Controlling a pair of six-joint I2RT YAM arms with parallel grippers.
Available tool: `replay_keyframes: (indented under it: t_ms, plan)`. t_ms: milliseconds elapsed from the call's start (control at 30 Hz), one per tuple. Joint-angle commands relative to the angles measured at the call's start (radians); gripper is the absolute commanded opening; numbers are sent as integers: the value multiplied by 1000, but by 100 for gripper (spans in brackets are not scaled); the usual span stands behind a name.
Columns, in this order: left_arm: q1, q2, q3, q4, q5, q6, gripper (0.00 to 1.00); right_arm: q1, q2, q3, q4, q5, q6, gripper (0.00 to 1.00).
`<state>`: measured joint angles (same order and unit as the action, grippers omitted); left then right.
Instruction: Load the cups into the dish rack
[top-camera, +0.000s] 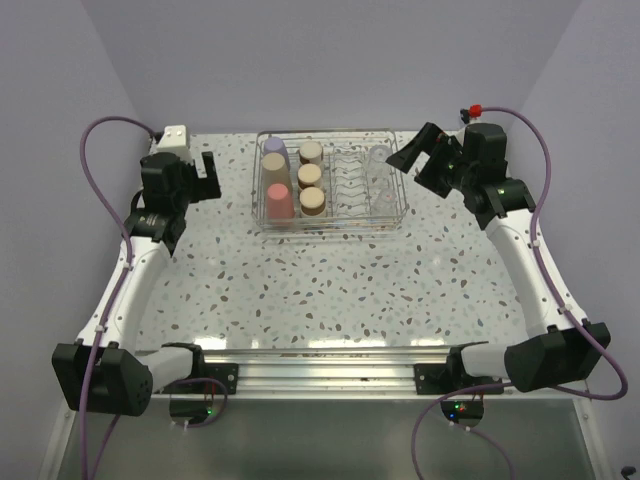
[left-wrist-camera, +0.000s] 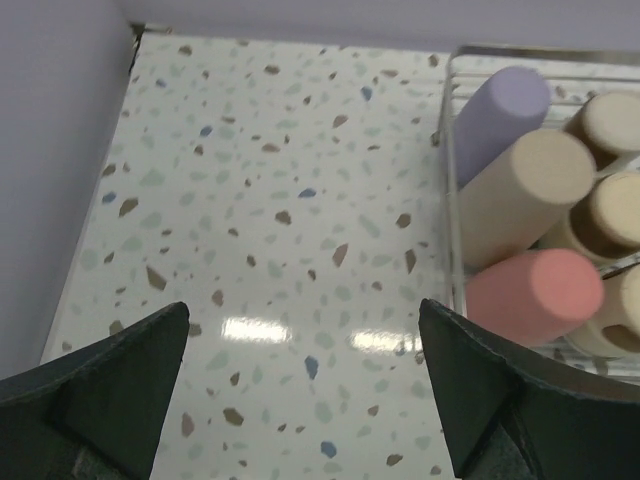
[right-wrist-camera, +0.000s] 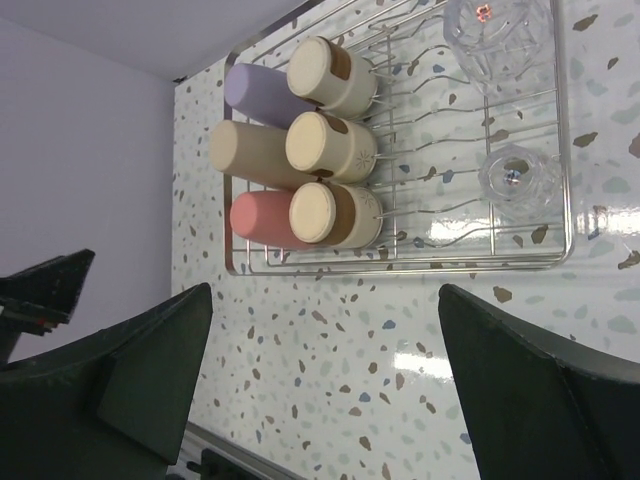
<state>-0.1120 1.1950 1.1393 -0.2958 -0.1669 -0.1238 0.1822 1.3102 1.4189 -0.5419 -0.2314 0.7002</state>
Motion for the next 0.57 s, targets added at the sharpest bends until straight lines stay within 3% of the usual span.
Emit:
replay_keyframes:
  t_ms: [0,333,533]
  plan:
    - [78,-49,-132,84,-4,-60,100,-6,-2,-31,68,-59,39,98]
    - [106,-32,-253,126,127,-103,100,-6,4,-69,40,-14,21,98]
    - [107,-20,-279,185,62,-109,100,-6,24,6,-45,21,-27,98]
